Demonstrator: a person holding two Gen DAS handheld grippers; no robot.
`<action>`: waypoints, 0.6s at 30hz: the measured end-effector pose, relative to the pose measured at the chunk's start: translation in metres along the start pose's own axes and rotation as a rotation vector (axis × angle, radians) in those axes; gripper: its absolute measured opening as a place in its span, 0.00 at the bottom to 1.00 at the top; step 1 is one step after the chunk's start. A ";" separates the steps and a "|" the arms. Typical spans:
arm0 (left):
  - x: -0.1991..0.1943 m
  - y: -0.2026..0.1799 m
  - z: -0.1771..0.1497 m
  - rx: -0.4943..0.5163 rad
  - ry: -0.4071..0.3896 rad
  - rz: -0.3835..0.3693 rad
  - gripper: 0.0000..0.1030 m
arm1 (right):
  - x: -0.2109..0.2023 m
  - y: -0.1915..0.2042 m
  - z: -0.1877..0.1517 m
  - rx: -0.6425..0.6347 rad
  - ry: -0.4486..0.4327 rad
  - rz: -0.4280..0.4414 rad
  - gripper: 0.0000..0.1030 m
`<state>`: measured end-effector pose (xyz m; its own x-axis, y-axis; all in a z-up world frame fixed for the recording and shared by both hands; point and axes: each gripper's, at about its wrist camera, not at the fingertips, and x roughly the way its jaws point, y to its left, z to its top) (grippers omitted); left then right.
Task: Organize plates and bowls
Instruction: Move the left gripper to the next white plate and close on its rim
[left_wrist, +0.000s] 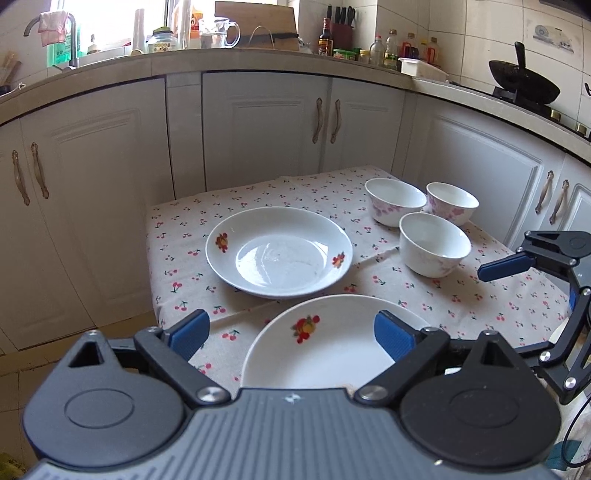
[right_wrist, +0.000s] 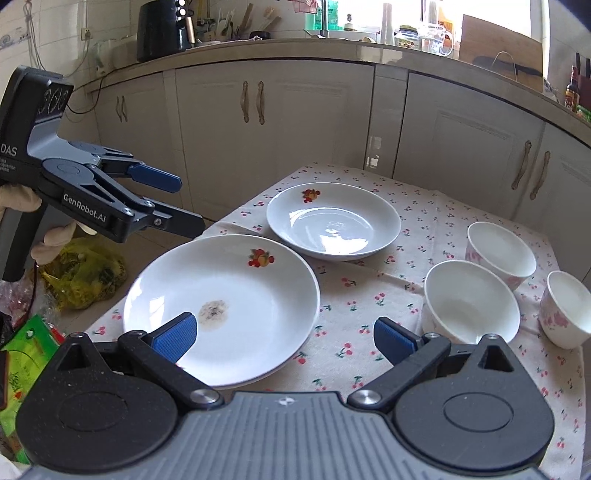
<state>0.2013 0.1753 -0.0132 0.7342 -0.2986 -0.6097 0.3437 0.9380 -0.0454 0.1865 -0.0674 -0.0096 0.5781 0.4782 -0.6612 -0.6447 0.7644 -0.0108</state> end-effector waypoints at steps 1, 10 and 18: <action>0.002 0.003 0.002 -0.003 -0.001 0.000 0.93 | 0.002 -0.001 0.001 -0.005 0.001 -0.003 1.00; 0.035 0.031 0.027 -0.023 0.024 0.016 0.93 | 0.024 -0.016 0.029 -0.031 -0.010 -0.027 1.00; 0.061 0.050 0.042 -0.015 0.044 0.001 0.93 | 0.047 -0.036 0.061 -0.112 0.007 -0.048 1.00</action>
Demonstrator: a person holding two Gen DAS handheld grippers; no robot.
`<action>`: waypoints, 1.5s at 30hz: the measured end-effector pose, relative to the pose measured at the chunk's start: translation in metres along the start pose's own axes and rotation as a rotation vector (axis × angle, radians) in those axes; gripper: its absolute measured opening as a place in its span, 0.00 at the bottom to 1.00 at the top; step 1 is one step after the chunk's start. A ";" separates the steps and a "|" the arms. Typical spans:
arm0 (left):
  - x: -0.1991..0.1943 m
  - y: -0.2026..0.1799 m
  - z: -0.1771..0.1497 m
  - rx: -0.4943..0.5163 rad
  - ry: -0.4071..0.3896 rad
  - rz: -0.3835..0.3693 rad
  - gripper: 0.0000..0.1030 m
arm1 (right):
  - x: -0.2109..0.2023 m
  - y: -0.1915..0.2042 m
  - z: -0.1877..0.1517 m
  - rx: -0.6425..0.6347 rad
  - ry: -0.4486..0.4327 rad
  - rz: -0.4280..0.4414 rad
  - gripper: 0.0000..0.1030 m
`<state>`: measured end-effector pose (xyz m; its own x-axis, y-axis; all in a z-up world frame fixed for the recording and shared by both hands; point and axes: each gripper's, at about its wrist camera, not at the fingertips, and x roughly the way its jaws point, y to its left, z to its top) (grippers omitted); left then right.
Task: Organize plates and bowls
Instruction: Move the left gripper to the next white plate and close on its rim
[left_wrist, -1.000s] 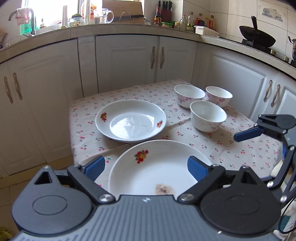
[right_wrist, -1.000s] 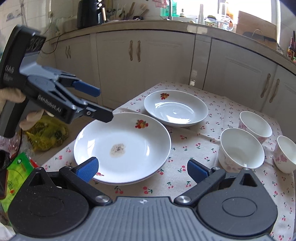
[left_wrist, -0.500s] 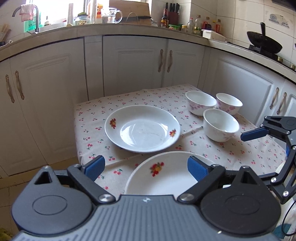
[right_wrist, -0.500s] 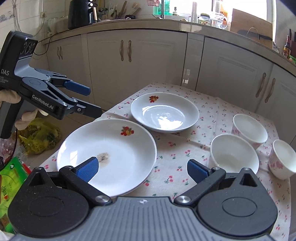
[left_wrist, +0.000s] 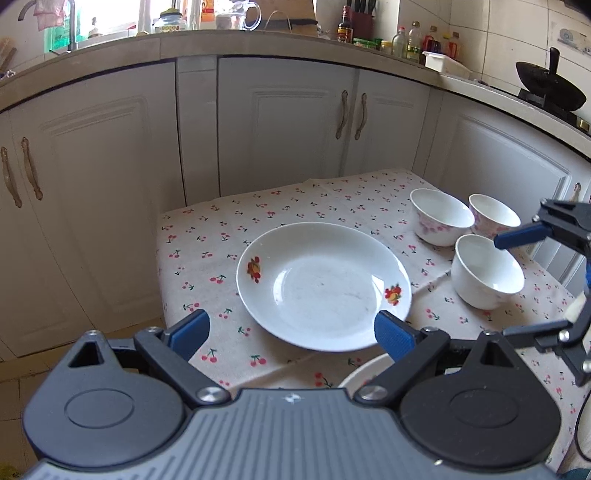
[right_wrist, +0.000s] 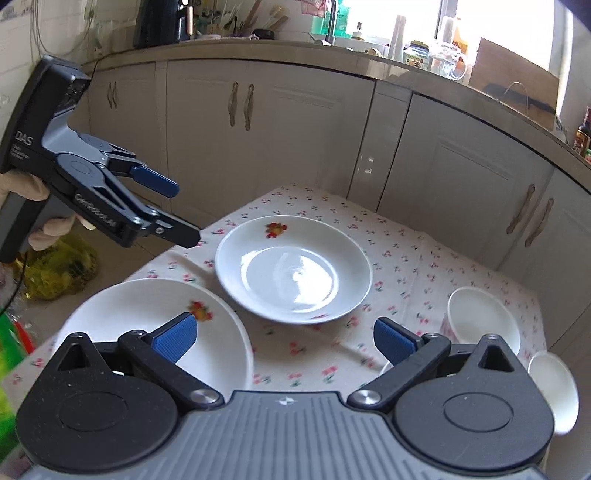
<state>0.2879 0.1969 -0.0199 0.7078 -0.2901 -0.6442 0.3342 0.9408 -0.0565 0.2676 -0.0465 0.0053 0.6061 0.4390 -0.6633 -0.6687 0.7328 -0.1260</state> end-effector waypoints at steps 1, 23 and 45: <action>0.004 0.002 0.000 0.004 0.005 -0.012 0.93 | 0.004 -0.004 0.003 -0.003 0.008 0.007 1.00; 0.048 0.042 0.012 -0.094 0.046 -0.006 0.93 | 0.072 -0.048 0.010 -0.018 0.163 0.084 0.92; 0.142 0.048 0.063 -0.161 0.285 -0.153 0.79 | 0.112 -0.034 0.003 -0.021 0.208 0.115 0.87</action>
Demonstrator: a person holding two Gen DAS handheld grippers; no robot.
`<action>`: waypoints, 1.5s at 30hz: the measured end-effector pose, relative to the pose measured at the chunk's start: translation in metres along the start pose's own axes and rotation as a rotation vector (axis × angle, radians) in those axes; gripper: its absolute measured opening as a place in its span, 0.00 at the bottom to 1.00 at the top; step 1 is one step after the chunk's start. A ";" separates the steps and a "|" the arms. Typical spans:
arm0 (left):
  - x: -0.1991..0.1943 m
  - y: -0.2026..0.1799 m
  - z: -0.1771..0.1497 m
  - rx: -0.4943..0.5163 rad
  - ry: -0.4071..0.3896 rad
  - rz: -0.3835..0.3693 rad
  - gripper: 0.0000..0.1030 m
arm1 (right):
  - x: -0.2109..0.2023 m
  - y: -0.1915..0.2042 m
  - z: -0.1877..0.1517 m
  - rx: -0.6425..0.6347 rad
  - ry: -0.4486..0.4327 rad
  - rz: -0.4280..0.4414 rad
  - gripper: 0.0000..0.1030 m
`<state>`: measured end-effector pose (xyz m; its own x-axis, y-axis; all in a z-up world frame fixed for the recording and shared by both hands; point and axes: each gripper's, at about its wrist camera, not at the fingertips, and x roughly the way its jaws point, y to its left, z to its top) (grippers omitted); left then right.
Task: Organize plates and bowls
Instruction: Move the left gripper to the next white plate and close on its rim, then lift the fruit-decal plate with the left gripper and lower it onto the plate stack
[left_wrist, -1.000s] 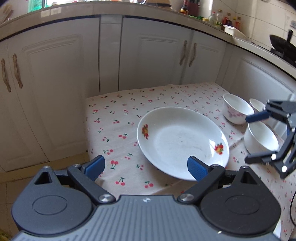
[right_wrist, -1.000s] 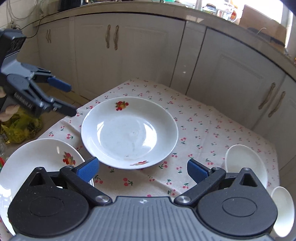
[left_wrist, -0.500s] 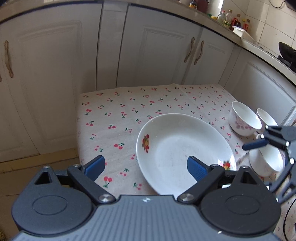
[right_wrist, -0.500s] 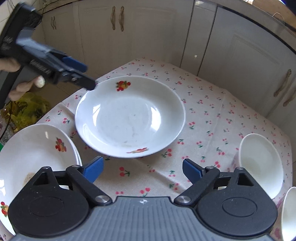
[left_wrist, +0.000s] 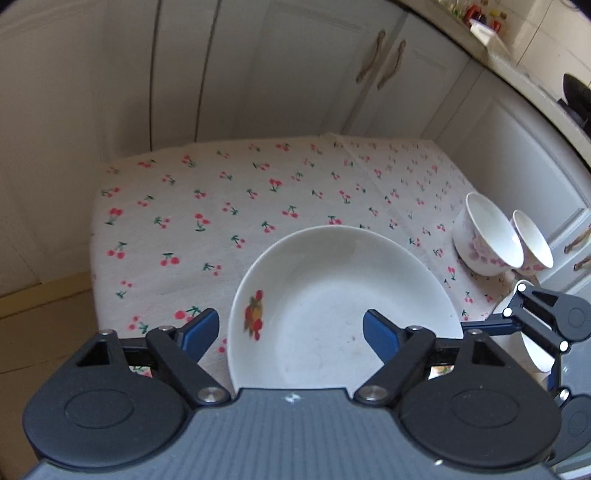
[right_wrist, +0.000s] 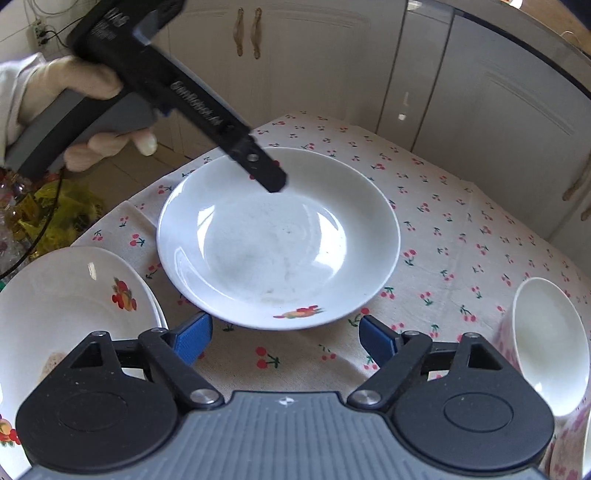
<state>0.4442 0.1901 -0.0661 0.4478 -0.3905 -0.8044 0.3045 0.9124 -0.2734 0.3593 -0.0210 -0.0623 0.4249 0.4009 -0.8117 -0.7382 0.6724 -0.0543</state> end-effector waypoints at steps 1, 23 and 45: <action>0.003 0.000 0.004 -0.001 0.019 -0.008 0.78 | 0.002 0.000 0.000 -0.006 0.005 0.003 0.87; 0.037 -0.010 0.036 0.128 0.258 0.000 0.71 | 0.010 -0.004 0.000 -0.025 -0.027 0.028 0.87; 0.038 -0.015 0.036 0.157 0.239 -0.001 0.71 | 0.011 -0.005 -0.003 -0.004 -0.031 0.015 0.87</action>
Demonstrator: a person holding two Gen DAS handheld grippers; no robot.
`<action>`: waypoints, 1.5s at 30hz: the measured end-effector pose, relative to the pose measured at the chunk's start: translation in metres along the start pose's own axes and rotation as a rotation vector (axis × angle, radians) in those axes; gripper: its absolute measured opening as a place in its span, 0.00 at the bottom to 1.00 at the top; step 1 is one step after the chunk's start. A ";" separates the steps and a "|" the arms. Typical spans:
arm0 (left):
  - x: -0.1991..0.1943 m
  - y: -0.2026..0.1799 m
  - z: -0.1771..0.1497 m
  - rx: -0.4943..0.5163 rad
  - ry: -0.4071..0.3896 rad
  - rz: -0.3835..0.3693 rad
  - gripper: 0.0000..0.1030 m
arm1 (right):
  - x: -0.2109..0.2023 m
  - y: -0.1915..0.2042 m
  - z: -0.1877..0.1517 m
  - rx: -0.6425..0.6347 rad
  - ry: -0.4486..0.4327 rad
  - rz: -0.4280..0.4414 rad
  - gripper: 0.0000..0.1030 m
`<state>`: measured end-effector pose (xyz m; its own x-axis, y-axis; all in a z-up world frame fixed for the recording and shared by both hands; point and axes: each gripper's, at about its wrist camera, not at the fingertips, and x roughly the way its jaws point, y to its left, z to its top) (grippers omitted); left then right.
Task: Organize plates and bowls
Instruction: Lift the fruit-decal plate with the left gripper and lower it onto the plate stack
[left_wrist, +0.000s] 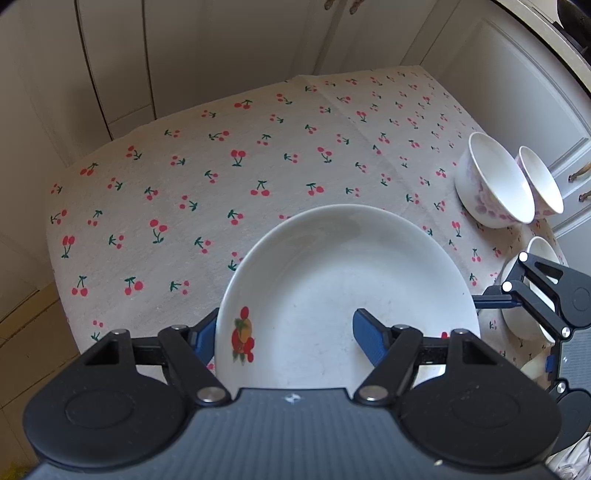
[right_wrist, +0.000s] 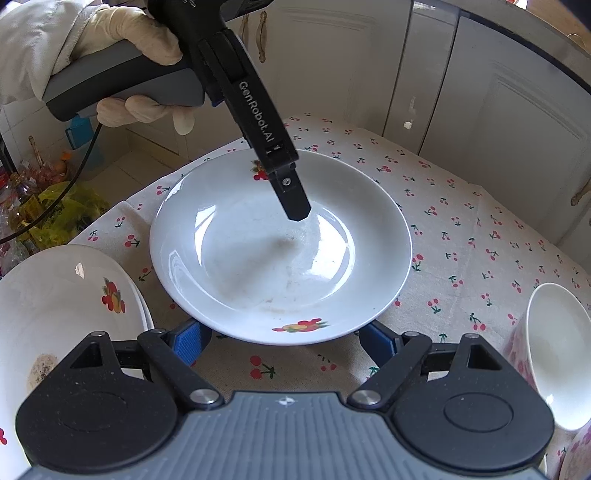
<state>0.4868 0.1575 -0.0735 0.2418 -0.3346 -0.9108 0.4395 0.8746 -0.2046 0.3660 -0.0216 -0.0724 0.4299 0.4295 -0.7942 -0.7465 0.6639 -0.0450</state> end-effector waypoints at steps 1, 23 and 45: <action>-0.001 0.000 0.000 0.001 -0.002 0.000 0.71 | -0.001 0.000 0.000 0.001 -0.001 0.001 0.87; -0.050 -0.030 -0.017 0.030 -0.070 0.038 0.71 | -0.042 0.016 0.002 -0.030 -0.047 -0.026 0.87; -0.096 -0.090 -0.117 0.025 -0.113 0.092 0.71 | -0.101 0.088 -0.042 -0.023 -0.083 0.026 0.87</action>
<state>0.3231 0.1519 -0.0098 0.3773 -0.2925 -0.8787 0.4325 0.8946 -0.1121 0.2358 -0.0327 -0.0212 0.4497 0.4962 -0.7427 -0.7690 0.6380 -0.0394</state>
